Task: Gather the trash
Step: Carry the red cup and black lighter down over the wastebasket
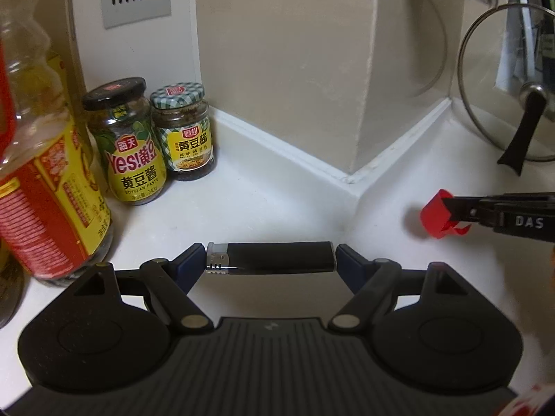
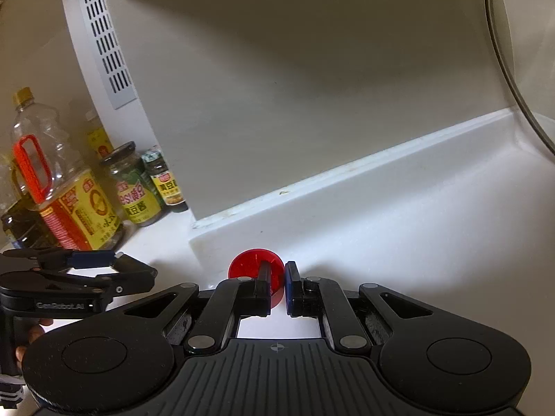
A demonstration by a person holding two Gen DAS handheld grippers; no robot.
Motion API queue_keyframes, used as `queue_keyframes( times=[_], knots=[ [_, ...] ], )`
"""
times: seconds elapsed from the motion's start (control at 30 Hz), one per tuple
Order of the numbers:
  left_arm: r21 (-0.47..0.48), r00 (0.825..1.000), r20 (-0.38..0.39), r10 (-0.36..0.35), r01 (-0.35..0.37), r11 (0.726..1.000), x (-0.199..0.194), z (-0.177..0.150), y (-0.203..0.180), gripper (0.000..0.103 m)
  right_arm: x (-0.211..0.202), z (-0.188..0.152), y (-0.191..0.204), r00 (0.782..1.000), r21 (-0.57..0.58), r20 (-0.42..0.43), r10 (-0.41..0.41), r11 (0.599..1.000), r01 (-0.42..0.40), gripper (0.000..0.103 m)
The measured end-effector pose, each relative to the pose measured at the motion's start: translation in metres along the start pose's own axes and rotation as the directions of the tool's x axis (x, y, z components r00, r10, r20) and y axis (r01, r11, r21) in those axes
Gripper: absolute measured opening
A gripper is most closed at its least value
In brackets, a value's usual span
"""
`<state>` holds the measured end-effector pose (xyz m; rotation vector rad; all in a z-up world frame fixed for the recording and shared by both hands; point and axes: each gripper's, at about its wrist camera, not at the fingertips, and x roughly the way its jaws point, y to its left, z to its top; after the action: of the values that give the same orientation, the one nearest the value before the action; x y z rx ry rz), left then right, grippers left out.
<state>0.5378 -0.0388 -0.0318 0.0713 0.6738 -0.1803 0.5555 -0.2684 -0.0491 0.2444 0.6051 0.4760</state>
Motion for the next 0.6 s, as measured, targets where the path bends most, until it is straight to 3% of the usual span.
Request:
queue_keyframes(
  times=[0.6],
  knots=[
    [-0.103, 0.998, 0.03, -0.063, 0.066, 0.993, -0.12, -0.044, -0.003, 0.08, -0.093, -0.035, 0.063, 0.999, -0.007, 0.031, 0.029, 1.0, -0.029, 0.008]
  ],
)
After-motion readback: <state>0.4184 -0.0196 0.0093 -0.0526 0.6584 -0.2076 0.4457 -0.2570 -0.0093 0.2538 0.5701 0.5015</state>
